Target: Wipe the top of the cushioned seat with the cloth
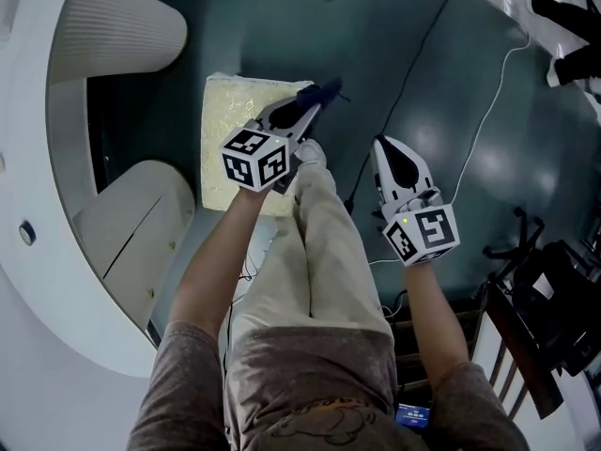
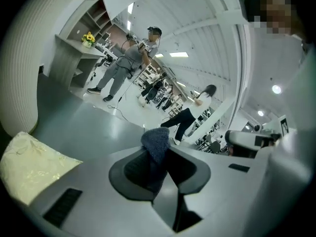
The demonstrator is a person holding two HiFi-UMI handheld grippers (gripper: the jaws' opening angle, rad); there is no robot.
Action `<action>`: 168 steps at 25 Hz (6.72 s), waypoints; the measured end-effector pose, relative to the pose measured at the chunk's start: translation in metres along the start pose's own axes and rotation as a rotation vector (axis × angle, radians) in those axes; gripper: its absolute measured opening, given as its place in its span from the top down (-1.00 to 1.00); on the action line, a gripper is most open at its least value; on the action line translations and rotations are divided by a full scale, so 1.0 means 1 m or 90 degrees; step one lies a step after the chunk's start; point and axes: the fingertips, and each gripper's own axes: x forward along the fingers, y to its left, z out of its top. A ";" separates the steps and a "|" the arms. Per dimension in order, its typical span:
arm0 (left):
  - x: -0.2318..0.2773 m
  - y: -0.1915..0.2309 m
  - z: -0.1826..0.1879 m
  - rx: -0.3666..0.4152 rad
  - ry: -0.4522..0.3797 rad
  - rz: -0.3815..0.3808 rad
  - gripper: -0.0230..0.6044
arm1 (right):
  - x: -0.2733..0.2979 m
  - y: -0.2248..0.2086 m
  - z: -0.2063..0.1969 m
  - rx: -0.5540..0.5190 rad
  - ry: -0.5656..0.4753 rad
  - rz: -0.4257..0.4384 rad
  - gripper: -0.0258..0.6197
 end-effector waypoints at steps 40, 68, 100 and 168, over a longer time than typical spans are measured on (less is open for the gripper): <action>-0.184 0.166 -0.058 -0.076 -0.045 0.304 0.64 | 0.039 0.051 -0.005 -0.055 0.046 0.094 0.91; -0.071 0.059 -0.118 -0.032 0.074 0.159 0.64 | -0.008 0.021 -0.018 -0.024 0.026 0.044 0.91; -0.146 -0.042 -0.044 -0.035 -0.063 0.063 0.64 | -0.047 0.042 -0.018 -0.027 -0.002 0.041 0.91; -0.163 0.016 -0.231 -0.098 0.046 0.173 0.64 | -0.047 0.078 -0.066 -0.083 0.082 0.115 0.91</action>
